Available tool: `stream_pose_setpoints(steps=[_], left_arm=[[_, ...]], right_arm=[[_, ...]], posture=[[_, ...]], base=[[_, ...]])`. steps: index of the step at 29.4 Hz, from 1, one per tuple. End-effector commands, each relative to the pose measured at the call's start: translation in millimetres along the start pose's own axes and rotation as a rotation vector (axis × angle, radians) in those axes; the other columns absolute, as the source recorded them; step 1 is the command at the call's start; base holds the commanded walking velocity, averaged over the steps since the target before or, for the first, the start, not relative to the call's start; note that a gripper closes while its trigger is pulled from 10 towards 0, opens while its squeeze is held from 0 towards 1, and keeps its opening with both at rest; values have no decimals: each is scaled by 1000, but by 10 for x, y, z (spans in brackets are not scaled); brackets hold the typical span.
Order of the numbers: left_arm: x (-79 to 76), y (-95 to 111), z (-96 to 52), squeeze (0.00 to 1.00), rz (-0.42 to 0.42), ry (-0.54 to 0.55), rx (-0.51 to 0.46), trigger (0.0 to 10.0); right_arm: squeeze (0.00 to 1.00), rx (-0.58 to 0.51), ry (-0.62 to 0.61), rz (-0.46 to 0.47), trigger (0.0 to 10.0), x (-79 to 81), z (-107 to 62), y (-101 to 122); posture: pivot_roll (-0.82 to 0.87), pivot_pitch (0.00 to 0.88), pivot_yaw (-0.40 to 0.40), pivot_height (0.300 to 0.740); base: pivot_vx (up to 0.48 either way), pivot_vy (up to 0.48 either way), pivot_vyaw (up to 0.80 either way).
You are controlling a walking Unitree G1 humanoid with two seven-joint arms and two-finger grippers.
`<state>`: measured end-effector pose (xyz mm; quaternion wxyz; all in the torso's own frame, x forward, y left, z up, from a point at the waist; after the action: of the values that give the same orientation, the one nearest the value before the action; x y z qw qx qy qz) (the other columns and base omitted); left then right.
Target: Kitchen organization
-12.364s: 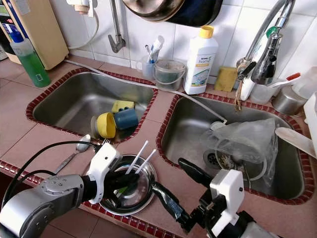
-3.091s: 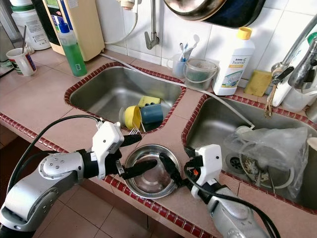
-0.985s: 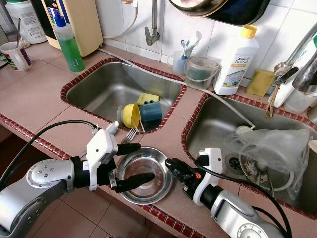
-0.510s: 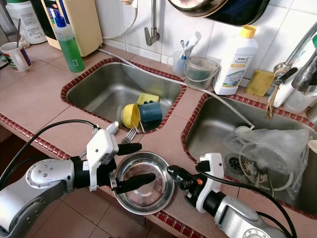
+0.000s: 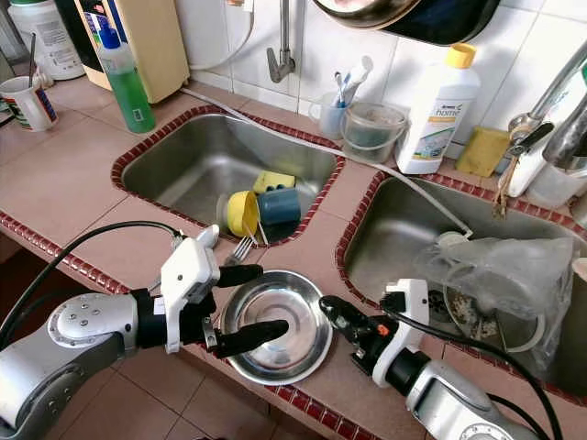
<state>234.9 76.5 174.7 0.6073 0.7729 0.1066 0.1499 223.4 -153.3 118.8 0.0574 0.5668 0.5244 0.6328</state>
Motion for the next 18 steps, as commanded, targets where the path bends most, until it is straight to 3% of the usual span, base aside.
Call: stream_pose_setpoints(steps=[1, 10, 18], left_arm=[[-4, 34, -7, 0, 13, -6, -2, 10000], [3, 42, -7, 0, 14, -7, -1, 10000], [10, 46, -9, 0, 17, -5, 0, 10000]], right_arm=[[1000, 3, -30, -19, 10000, -24, -29, 8], [1000, 12, -79, -9, 10000, -111, -53, -15], [1000, -1, -49, 11, 10000, -93, 61, -4]], posture=[[-61, 121, -1, 731], [-59, 121, 2, 731], [-54, 120, 2, 731]], base=[[0, 0, 0], [0, 0, 0], [0, 0, 0]])
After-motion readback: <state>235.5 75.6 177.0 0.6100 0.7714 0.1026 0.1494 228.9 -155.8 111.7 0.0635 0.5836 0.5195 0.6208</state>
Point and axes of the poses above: a point about 5 cm out from each wrist's last joint towards the gripper, its own z axis pointing out of the wrist towards the gripper, its own y axis along the axis of the wrist's last joint, x = y × z, the point moved 2 cm from there along z, pointing out of the wrist towards the gripper, and after that the axes turned 6 degrees about z, right-handed, at the moved point
